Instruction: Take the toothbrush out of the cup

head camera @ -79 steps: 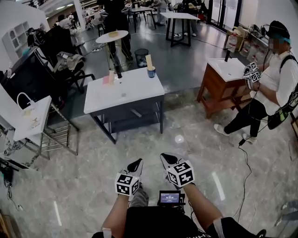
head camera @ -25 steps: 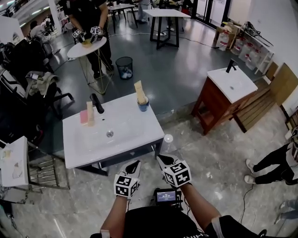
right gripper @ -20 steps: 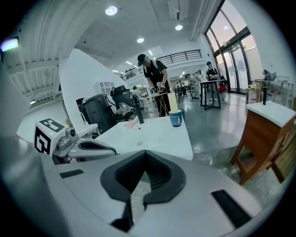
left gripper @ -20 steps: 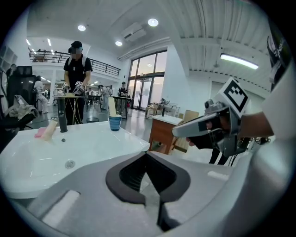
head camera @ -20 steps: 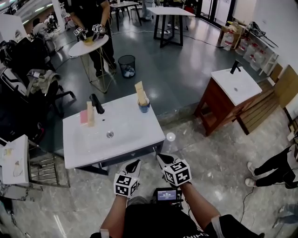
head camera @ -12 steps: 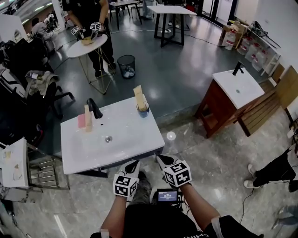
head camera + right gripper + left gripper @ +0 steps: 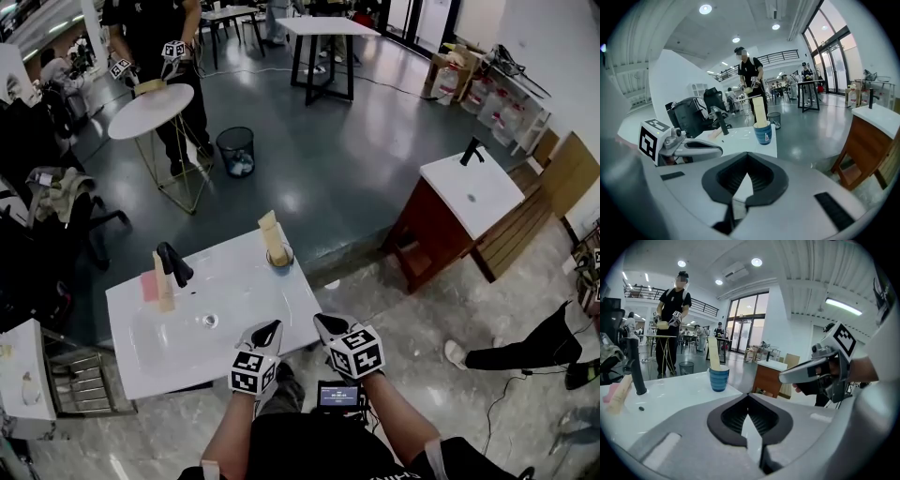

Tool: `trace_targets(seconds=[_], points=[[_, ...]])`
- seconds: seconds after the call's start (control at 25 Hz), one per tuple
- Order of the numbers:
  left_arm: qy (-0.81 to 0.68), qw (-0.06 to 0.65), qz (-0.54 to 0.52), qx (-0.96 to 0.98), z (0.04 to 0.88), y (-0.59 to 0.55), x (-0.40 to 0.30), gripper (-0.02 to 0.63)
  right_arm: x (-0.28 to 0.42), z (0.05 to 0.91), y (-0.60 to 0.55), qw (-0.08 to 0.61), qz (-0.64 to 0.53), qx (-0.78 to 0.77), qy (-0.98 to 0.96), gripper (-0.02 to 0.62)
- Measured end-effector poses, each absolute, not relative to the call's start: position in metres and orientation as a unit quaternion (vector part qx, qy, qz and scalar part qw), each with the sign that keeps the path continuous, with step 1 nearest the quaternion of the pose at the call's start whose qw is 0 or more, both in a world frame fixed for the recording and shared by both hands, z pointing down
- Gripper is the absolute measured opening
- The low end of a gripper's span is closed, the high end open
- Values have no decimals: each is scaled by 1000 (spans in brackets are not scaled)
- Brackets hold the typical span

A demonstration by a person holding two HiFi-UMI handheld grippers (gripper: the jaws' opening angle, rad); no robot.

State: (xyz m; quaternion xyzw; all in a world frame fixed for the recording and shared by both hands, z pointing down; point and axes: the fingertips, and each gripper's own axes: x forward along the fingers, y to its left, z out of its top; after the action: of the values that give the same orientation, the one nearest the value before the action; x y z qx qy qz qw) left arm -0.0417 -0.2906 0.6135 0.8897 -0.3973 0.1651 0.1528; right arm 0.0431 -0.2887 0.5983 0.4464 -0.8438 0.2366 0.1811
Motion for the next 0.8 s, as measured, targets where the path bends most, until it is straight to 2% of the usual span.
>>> trace_targets(seconds=[0.44,0.8], points=[[-367,157,161,903,610,-388,-49,9,29,596,-378,190,243,468,-828,9],[-361,172,156,903,621,-417,-44,9,32,603,-406,202,246,470,-823,9]])
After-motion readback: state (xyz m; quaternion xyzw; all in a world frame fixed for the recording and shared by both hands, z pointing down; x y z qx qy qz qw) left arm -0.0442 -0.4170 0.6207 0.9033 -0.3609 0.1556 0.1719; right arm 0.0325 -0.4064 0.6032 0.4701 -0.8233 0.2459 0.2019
